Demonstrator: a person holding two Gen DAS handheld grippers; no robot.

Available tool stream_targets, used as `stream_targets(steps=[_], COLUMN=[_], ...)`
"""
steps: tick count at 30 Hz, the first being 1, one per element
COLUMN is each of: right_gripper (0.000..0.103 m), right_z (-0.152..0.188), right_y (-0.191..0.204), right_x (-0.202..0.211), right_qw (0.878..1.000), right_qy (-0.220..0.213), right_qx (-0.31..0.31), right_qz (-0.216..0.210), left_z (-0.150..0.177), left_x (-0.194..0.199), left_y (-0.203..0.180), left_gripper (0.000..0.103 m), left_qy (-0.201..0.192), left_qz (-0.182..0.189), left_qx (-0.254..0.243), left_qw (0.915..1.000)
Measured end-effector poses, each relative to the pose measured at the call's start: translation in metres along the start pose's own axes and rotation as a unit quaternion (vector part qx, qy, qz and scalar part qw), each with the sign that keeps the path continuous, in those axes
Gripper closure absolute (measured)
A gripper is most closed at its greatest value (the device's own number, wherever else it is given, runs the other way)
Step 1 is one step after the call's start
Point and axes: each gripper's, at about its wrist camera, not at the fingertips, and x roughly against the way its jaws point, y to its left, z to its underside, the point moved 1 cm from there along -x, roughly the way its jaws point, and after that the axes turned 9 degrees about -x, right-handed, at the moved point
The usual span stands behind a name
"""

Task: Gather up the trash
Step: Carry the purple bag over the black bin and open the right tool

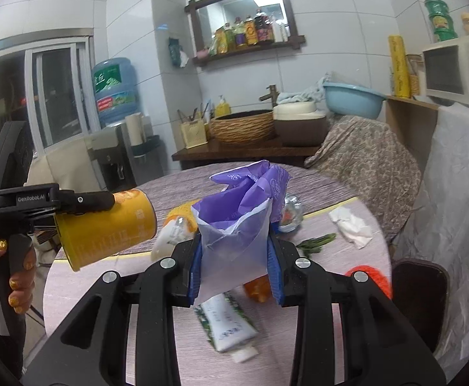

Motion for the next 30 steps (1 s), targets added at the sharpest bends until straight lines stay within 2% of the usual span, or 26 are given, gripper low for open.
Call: stream_targets(steps=[4, 8, 12, 14, 16, 17, 18, 20, 22, 24, 25, 26, 27, 28, 29, 30], right_gripper=[0.069, 0.069, 0.069, 0.069, 0.069, 0.069, 0.069, 0.068, 0.069, 0.068, 0.068, 0.068, 0.068, 0.068, 0.068, 0.067], right_z=[-0.011, -0.021, -0.019, -0.010, 0.006, 0.015, 0.025, 0.048, 0.080, 0.108, 0.116, 0.126, 0.131, 0.132, 0.131, 0.130], right_y=[-0.035, -0.094, -0.165, -0.207, -0.247, -0.263, -0.279, -0.307, -0.333, -0.348, -0.352, -0.354, -0.351, -0.347, -0.348, -0.349], right_x=[0.016, 0.027, 0.024, 0.017, 0.002, -0.005, -0.013, -0.034, -0.066, -0.082, -0.086, -0.093, -0.098, -0.100, -0.102, -0.106], right_qw=[0.999, 0.992, 0.977, 0.968, 0.958, 0.953, 0.948, 0.940, 0.931, 0.915, 0.909, 0.904, 0.902, 0.900, 0.900, 0.901], right_qy=[-0.025, -0.040, -0.040, -0.023, 0.012, 0.024, 0.037, 0.059, 0.108, 0.108, 0.111, 0.120, 0.122, 0.119, 0.119, 0.124], right_qx=[-0.014, -0.053, -0.087, -0.114, -0.141, -0.153, -0.165, -0.182, -0.192, -0.221, -0.250, -0.284, -0.293, -0.283, -0.270, -0.256], right_qz=[0.040, 0.104, 0.190, 0.224, 0.249, 0.259, 0.269, 0.284, 0.291, 0.319, 0.316, 0.295, 0.292, 0.309, 0.321, 0.327], left_z=[-0.013, -0.024, -0.030, -0.032, -0.032, -0.032, -0.031, -0.027, -0.022, -0.016, -0.012, -0.007, -0.004, -0.002, 0.003, 0.007], left_x=[-0.024, -0.048, -0.067, -0.080, -0.094, -0.101, -0.112, -0.133, -0.152, -0.165, -0.170, -0.172, -0.170, -0.167, -0.161, -0.155], left_y=[-0.028, -0.056, -0.089, -0.109, -0.131, -0.140, -0.151, -0.163, -0.167, -0.168, -0.169, -0.168, -0.166, -0.166, -0.165, -0.163], left_gripper=[0.045, 0.046, 0.048, 0.051, 0.084, 0.096, 0.096, 0.096, 0.096, 0.096, 0.096, 0.096, 0.093, 0.089, 0.069, 0.043], left_qy=[0.008, 0.016, 0.022, 0.029, 0.037, 0.047, 0.057, 0.066, 0.071, 0.084, 0.095, 0.104, 0.110, 0.115, 0.124, 0.128], left_qz=[0.024, 0.057, 0.082, 0.094, 0.109, 0.117, 0.127, 0.113, 0.105, 0.100, 0.102, 0.103, 0.101, 0.093, 0.081, 0.077], left_qx=[-0.025, -0.031, -0.056, -0.072, -0.086, -0.090, -0.091, -0.095, -0.087, -0.080, -0.082, -0.083, -0.090, -0.102, -0.115, -0.119], left_qw=[0.9994, 0.9977, 0.9948, 0.9925, 0.9897, 0.9879, 0.9860, 0.9869, 0.9882, 0.9882, 0.9868, 0.9857, 0.9847, 0.9837, 0.9823, 0.9816])
